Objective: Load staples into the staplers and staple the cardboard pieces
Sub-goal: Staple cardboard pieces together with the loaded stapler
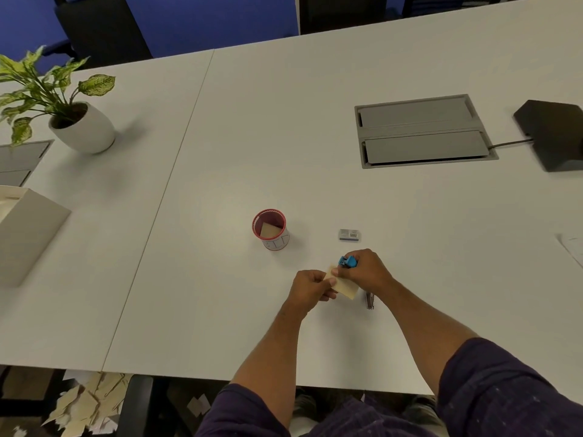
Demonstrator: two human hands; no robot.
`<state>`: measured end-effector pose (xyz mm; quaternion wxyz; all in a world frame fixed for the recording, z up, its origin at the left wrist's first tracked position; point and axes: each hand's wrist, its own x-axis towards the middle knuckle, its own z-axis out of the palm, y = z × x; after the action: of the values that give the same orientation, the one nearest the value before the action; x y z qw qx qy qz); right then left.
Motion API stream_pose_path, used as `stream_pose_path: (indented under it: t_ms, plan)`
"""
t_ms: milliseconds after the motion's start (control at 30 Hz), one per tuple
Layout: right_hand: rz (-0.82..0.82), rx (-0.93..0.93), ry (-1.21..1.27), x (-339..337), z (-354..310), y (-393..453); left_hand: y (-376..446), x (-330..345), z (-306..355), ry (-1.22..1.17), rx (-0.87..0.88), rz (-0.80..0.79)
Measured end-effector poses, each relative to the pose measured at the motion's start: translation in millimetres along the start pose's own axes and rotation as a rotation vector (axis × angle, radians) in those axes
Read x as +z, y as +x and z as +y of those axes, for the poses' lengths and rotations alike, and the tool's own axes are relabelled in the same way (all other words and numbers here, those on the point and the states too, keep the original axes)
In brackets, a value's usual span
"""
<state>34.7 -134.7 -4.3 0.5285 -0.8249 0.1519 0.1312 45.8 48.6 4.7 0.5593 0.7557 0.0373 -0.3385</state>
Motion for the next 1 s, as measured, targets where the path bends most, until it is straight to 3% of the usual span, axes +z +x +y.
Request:
stream_pose_path:
  t_ms: [133,333,600,867,1000]
  plan:
    - [-0.027,-0.028,-0.024,1.1,-1.1,-2.8,-1.2,-3.2,0.1,-0.020,-0.038,-0.070]
    - [-0.041,-0.057,-0.031,-1.9,-7.1,-0.5,-4.8,0.0,-2.0,-0.126,-0.047,-0.052]
    - [-0.065,-0.002,0.151,-7.7,-3.6,-0.2,-3.0,-8.5,-4.1,-0.330,-0.068,0.081]
    - [-0.053,0.001,0.185,-10.8,-4.3,-1.3,-1.8,-13.3,-1.6,-0.342,-0.078,-0.014]
    - [-0.049,0.127,0.247,-14.4,-10.6,-6.1,-1.0,-14.6,1.4,-0.471,-0.091,0.080]
